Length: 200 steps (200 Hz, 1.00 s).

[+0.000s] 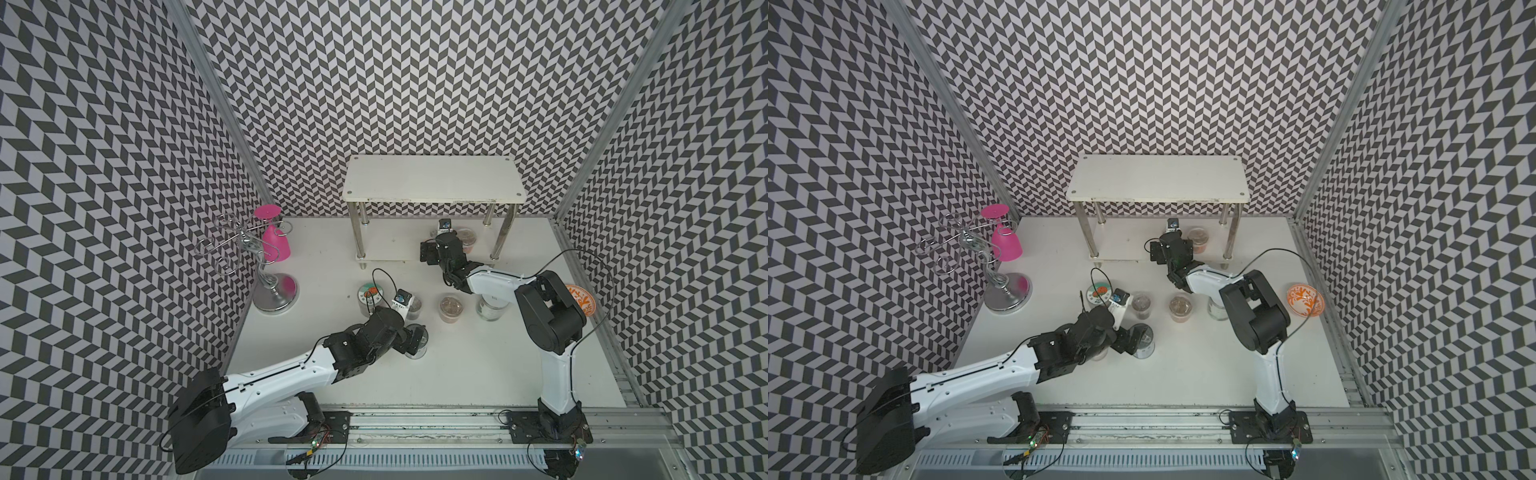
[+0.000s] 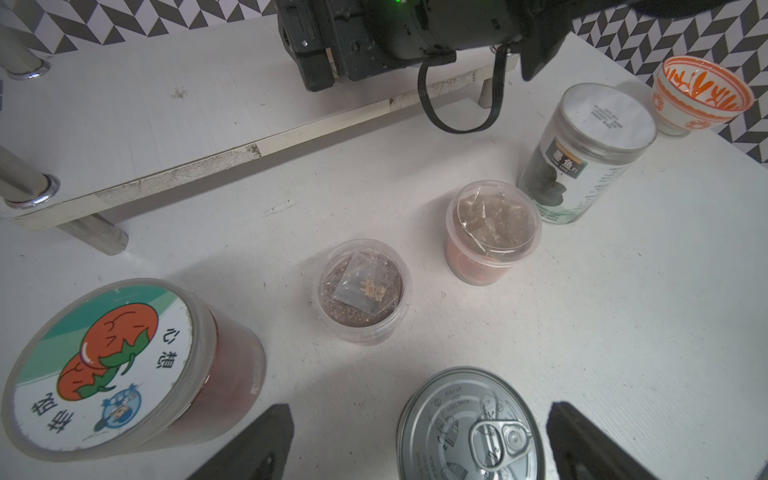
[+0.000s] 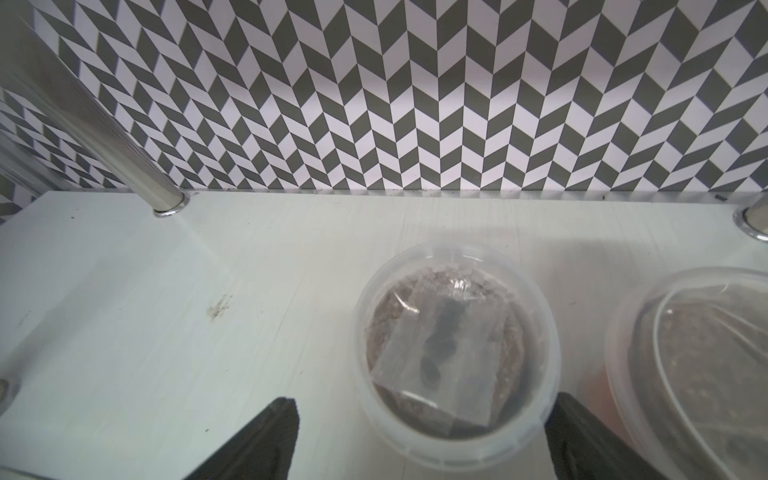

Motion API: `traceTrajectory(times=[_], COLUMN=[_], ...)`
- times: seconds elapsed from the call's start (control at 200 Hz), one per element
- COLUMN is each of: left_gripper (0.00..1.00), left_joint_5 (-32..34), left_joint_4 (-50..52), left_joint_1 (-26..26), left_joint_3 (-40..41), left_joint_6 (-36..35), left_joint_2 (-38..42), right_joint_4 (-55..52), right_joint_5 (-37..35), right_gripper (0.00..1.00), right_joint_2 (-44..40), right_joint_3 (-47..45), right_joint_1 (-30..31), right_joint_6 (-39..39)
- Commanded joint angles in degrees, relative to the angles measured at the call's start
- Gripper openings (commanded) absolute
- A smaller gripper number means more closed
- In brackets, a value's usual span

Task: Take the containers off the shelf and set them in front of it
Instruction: 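Pick up a container from the shelf.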

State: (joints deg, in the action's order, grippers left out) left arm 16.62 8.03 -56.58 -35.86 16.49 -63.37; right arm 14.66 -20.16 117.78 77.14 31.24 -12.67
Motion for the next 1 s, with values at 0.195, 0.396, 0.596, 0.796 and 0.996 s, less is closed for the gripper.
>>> traceTrajectory(times=[0.195, 0.396, 0.596, 0.796, 0.996], left_gripper=[1.00, 1.00, 1.00, 1.00, 1.00], left_joint_5=[-1.0, -1.2, -1.9, -2.6, -3.0], left_joint_4=[-0.9, -0.9, -1.2, -1.6, -1.8], left_joint_1=[0.5, 0.8, 1.2, 1.6, 2.2], left_joint_3=[-1.0, -1.0, -0.7, -0.8, -0.8], left_joint_6=[-0.5, -0.8, -1.0, -1.5, -1.9], left_joint_2=[0.2, 0.2, -0.1, -0.7, -1.0], right_joint_4=[5.0, 6.8, 7.6, 8.6, 8.2], right_joint_5=[-2.5, -0.2, 0.8, 3.7, 8.8], right_gripper=[0.91, 0.82, 0.71, 0.68, 0.68], right_joint_2=[5.1, 6.3, 5.5, 2.5, -2.7], right_joint_3=[6.7, 8.4, 7.0, 3.7, -0.5], right_joint_1=[-2.1, -2.1, -2.2, -2.2, -2.2], right_joint_6=[5.7, 9.5, 12.5, 12.4, 13.2])
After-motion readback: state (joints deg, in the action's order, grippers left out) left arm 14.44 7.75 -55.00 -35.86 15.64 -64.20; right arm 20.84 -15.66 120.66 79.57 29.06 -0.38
